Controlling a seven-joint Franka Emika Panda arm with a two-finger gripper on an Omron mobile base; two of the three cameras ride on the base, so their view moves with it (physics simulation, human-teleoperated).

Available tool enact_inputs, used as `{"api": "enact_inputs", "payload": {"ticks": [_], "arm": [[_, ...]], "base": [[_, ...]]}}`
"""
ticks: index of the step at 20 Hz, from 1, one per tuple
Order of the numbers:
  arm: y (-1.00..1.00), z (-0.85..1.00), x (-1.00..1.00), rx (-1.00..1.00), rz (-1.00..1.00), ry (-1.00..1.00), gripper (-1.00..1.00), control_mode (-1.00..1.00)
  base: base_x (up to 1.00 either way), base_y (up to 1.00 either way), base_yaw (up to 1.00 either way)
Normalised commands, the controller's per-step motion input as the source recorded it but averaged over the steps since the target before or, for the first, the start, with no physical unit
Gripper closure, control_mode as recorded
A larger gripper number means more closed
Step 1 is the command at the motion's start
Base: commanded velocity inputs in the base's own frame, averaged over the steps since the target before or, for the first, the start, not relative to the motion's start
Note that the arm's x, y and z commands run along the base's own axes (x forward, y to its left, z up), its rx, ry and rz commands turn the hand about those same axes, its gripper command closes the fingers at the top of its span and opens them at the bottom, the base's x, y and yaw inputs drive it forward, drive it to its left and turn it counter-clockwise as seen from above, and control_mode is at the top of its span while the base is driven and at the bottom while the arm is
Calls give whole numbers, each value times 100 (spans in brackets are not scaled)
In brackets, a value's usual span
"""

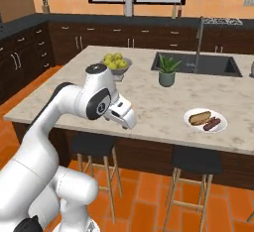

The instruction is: Place one bun and one sausage from the bowl on each plate.

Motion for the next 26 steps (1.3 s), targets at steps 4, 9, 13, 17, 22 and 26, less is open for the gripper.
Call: {"api": "enact_inputs", "payload": {"ticks": [4, 9, 13, 17, 22, 26], "arm": [[0, 0, 0, 0, 0, 0, -100, 100], [0, 0, 0, 0, 0, 0, -100, 100], [0, 0, 0, 0, 0, 0, -100, 100], [0, 0, 0, 0, 0, 0, -100, 100], [0, 0, 0, 0, 0, 0, -100, 100], [0, 0, 0, 0, 0, 0, -100, 100]], "base": [[23, -100, 2], [29, -100, 1], [38, -100, 1], [35, -100, 0], [20, -100, 0], [23, -100, 0]]}}
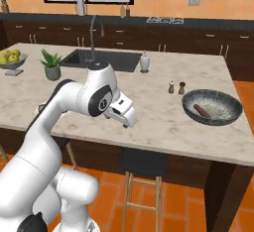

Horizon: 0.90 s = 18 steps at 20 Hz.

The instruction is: Place one bun and one sausage from the bowl on each plate.

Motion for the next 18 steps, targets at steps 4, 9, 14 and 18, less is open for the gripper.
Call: {"api": "enact_inputs", "payload": {"ticks": [4, 9, 14, 18], "arm": [[0, 0, 0, 0, 0, 0, -100, 100], [0, 0, 0, 0, 0, 0, -100, 100], [-7, 2, 20, 3, 3, 0, -100, -100], [6, 2, 100, 3, 28, 0, -100, -100]], "base": [[41, -100, 2], [58, -100, 5], [70, -60, 9], [0, 0, 0]]}}
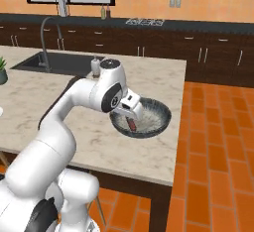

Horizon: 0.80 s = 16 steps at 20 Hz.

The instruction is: Place one bun and one sausage from the bowl on each plate.

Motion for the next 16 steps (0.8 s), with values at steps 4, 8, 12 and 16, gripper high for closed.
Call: {"api": "enact_inputs", "payload": {"ticks": [4, 8, 12, 16], "arm": [[36, -44, 100, 0, 28, 8, -100, -100], [4, -91, 100, 0, 20, 9, -100, -100], [-7, -88, 100, 0, 13, 8, -100, -100], [-10, -74, 99, 0, 9, 3, -100, -100]], "base": [[0, 0, 0], [0, 0, 0], [0, 0, 0], [0, 0, 0]]}}
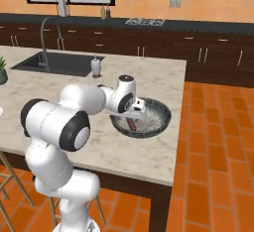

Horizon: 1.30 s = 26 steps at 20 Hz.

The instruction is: Place one bun and one sausage from the bowl on each plate.

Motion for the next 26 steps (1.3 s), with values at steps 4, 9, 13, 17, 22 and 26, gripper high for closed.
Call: {"api": "enact_inputs", "payload": {"ticks": [4, 9, 13, 17, 22, 26], "arm": [[-29, -49, 75, 0, 7, 0, -100, -100], [-5, -57, 18, 0, 5, 0, -100, -100], [7, -44, 0, 0, 0, 0, 100, -100], [5, -8, 4, -2, 0, -2, 100, -100], [0, 78, -4, 0, -4, -14, 100, -100], [0, 100, -62, 0, -5, -8, 100, -100]], "base": [[0, 0, 0], [0, 0, 0], [0, 0, 0], [0, 0, 0], [0, 0, 0], [0, 0, 0]]}}
